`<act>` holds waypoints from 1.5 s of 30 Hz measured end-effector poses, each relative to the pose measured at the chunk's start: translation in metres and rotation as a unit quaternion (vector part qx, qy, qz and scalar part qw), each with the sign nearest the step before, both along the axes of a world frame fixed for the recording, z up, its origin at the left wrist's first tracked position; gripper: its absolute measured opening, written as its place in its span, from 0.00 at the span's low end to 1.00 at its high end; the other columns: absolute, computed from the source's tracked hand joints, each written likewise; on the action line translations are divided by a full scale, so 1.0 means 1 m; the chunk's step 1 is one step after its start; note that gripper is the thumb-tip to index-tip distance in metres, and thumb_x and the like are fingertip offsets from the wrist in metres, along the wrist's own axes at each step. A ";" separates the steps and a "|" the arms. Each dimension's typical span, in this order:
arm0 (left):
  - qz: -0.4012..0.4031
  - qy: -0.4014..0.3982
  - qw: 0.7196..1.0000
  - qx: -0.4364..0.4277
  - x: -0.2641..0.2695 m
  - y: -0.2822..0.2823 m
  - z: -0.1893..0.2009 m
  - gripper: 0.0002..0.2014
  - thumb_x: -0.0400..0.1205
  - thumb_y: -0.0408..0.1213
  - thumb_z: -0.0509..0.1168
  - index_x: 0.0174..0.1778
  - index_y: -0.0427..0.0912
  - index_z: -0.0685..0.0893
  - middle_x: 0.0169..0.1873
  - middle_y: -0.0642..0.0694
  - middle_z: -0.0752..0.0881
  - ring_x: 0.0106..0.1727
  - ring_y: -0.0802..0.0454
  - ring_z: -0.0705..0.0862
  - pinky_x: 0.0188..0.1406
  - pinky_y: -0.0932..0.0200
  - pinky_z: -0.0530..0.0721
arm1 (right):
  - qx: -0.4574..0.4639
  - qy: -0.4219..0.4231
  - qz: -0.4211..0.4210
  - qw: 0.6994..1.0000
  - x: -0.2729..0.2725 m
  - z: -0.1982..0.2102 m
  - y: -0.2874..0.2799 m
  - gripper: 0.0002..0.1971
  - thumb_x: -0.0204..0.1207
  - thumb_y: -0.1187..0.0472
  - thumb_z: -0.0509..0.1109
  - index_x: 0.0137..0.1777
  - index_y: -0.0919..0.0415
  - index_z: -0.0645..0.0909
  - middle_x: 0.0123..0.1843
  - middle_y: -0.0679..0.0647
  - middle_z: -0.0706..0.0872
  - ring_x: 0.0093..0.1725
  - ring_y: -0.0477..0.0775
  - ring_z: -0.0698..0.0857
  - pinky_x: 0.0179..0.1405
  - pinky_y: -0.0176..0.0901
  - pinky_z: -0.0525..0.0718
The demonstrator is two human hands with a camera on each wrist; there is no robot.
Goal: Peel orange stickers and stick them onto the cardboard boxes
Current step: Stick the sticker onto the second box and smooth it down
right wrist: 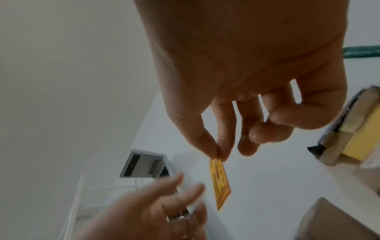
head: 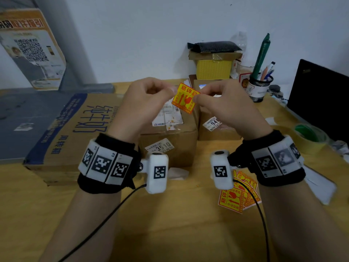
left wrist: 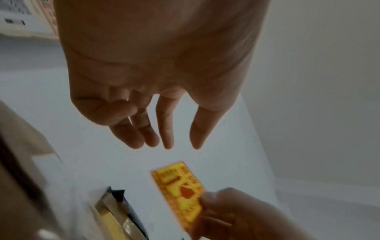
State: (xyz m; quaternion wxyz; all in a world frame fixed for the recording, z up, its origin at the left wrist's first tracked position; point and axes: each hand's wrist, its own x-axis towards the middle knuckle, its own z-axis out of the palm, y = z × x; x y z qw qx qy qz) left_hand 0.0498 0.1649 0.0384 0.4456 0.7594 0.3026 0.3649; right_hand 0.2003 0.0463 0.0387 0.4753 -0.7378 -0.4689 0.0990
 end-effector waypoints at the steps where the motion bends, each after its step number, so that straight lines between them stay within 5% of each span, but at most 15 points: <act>1: 0.005 0.009 1.000 -0.001 -0.003 0.004 -0.001 0.05 0.80 0.48 0.72 0.42 0.54 0.91 0.47 0.43 0.92 0.42 0.59 0.84 0.33 0.61 0.77 | -0.003 0.011 -0.002 1.000 0.001 0.000 0.000 0.10 0.79 0.57 0.74 0.35 0.57 0.87 0.29 0.49 0.84 0.25 0.40 0.75 0.29 0.38 0.73; 3: -0.003 0.036 0.999 -0.007 -0.006 0.011 -0.004 0.07 0.78 0.51 0.73 0.42 0.54 0.93 0.43 0.50 0.93 0.40 0.63 0.85 0.39 0.56 0.82 | -0.011 0.023 0.005 1.000 0.000 0.001 0.001 0.10 0.79 0.59 0.73 0.36 0.60 0.86 0.22 0.43 0.79 0.23 0.39 0.74 0.31 0.39 0.72; 5: -0.019 0.071 0.997 -0.003 -0.010 0.012 -0.006 0.08 0.79 0.51 0.74 0.40 0.53 0.94 0.36 0.58 0.93 0.35 0.69 0.84 0.42 0.59 0.81 | -0.019 0.031 0.024 0.999 -0.004 0.000 0.003 0.11 0.79 0.60 0.72 0.35 0.60 0.84 0.24 0.49 0.78 0.23 0.45 0.73 0.29 0.41 0.71; 9: -0.024 0.080 0.996 0.015 -0.011 0.013 -0.006 0.08 0.78 0.47 0.76 0.35 0.51 0.94 0.39 0.43 0.93 0.36 0.59 0.85 0.46 0.56 0.82 | -0.029 0.015 0.030 0.999 -0.008 -0.002 0.005 0.10 0.80 0.60 0.73 0.38 0.62 0.87 0.28 0.59 0.78 0.24 0.49 0.73 0.21 0.38 0.68; 13: -0.023 0.083 0.996 0.020 -0.013 0.013 -0.003 0.05 0.78 0.42 0.76 0.37 0.48 0.94 0.28 0.60 0.90 0.35 0.69 0.84 0.42 0.62 0.80 | -0.012 0.017 0.029 0.999 -0.003 -0.006 0.008 0.09 0.80 0.56 0.76 0.40 0.57 0.91 0.33 0.59 0.86 0.25 0.45 0.75 0.20 0.28 0.68; 16: -0.020 0.084 0.996 0.015 -0.014 0.016 -0.003 0.04 0.78 0.41 0.76 0.40 0.46 0.95 0.36 0.58 0.92 0.43 0.65 0.87 0.50 0.60 0.84 | -0.002 0.036 0.008 0.999 0.001 -0.011 0.009 0.09 0.79 0.51 0.78 0.48 0.56 0.94 0.19 0.40 0.80 0.19 0.38 0.75 0.20 0.25 0.67; 20: -0.005 0.080 0.997 -0.005 -0.016 0.018 -0.005 0.04 0.78 0.42 0.77 0.37 0.51 0.94 0.37 0.58 0.92 0.43 0.65 0.88 0.53 0.58 0.84 | 0.005 0.053 0.038 0.998 0.001 -0.014 0.009 0.15 0.79 0.51 0.78 0.48 0.66 0.94 0.26 0.62 0.70 0.19 0.47 0.64 0.18 0.28 0.64; 22: 0.002 0.098 0.995 -0.009 -0.017 0.018 -0.005 0.05 0.79 0.45 0.76 0.40 0.50 0.94 0.38 0.53 0.92 0.45 0.59 0.87 0.51 0.57 0.83 | -0.009 0.055 0.038 0.998 -0.001 -0.015 0.012 0.15 0.79 0.51 0.78 0.48 0.66 0.94 0.25 0.60 0.70 0.18 0.45 0.64 0.17 0.30 0.63; 25: 0.014 0.131 0.991 -0.016 -0.017 0.018 -0.006 0.09 0.80 0.49 0.74 0.39 0.49 0.94 0.38 0.50 0.91 0.46 0.55 0.85 0.47 0.57 0.80 | -0.035 0.053 0.024 0.998 -0.001 -0.020 0.018 0.12 0.80 0.52 0.77 0.48 0.61 0.95 0.16 0.42 0.71 0.15 0.41 0.68 0.16 0.27 0.63; 28: 0.023 0.175 0.984 -0.004 -0.016 0.017 -0.007 0.13 0.80 0.50 0.73 0.32 0.50 0.92 0.32 0.47 0.89 0.38 0.53 0.83 0.37 0.58 0.76 | -0.051 0.046 0.018 0.998 -0.001 -0.027 0.026 0.14 0.81 0.52 0.76 0.46 0.63 0.94 0.17 0.45 0.76 0.16 0.39 0.71 0.17 0.27 0.65; 33: 0.028 0.224 0.974 0.007 -0.016 0.020 -0.009 0.11 0.78 0.51 0.75 0.42 0.47 0.96 0.39 0.48 0.93 0.46 0.51 0.89 0.51 0.49 0.86 | -0.088 0.003 0.019 0.996 -0.002 -0.037 0.034 0.15 0.80 0.50 0.76 0.36 0.59 0.92 0.19 0.45 0.76 0.20 0.38 0.73 0.19 0.26 0.65; 37: 0.037 0.255 0.966 0.029 -0.015 0.021 -0.010 0.11 0.75 0.50 0.78 0.43 0.45 0.96 0.38 0.47 0.93 0.45 0.52 0.88 0.48 0.50 0.86 | -0.104 -0.029 0.012 0.994 -0.003 -0.043 0.041 0.16 0.77 0.43 0.77 0.34 0.53 0.92 0.33 0.51 0.82 0.37 0.49 0.82 0.38 0.43 0.75; 39: 0.039 0.268 0.962 0.035 -0.014 0.021 -0.011 0.11 0.74 0.50 0.78 0.42 0.46 0.96 0.36 0.49 0.92 0.42 0.54 0.87 0.43 0.54 0.83 | -0.112 -0.048 -0.014 0.992 -0.004 -0.047 0.045 0.16 0.72 0.36 0.75 0.30 0.44 0.90 0.44 0.55 0.83 0.56 0.62 0.83 0.53 0.53 0.78; 41: 0.044 0.271 0.961 0.033 -0.014 0.022 -0.011 0.10 0.74 0.50 0.79 0.41 0.47 0.95 0.36 0.50 0.92 0.42 0.55 0.87 0.42 0.55 0.82 | -0.118 -0.076 -0.029 0.990 -0.005 -0.047 0.048 0.10 0.68 0.31 0.71 0.29 0.28 0.87 0.49 0.57 0.85 0.63 0.68 0.80 0.63 0.58 0.73; 45: 0.043 0.273 0.961 0.032 -0.012 0.022 -0.012 0.08 0.74 0.50 0.79 0.40 0.49 0.94 0.34 0.55 0.90 0.38 0.62 0.84 0.32 0.60 0.76 | -0.130 -0.078 -0.043 0.987 -0.003 -0.047 0.046 0.18 0.71 0.32 0.74 0.26 0.40 0.87 0.55 0.54 0.86 0.68 0.65 0.73 0.59 0.54 0.67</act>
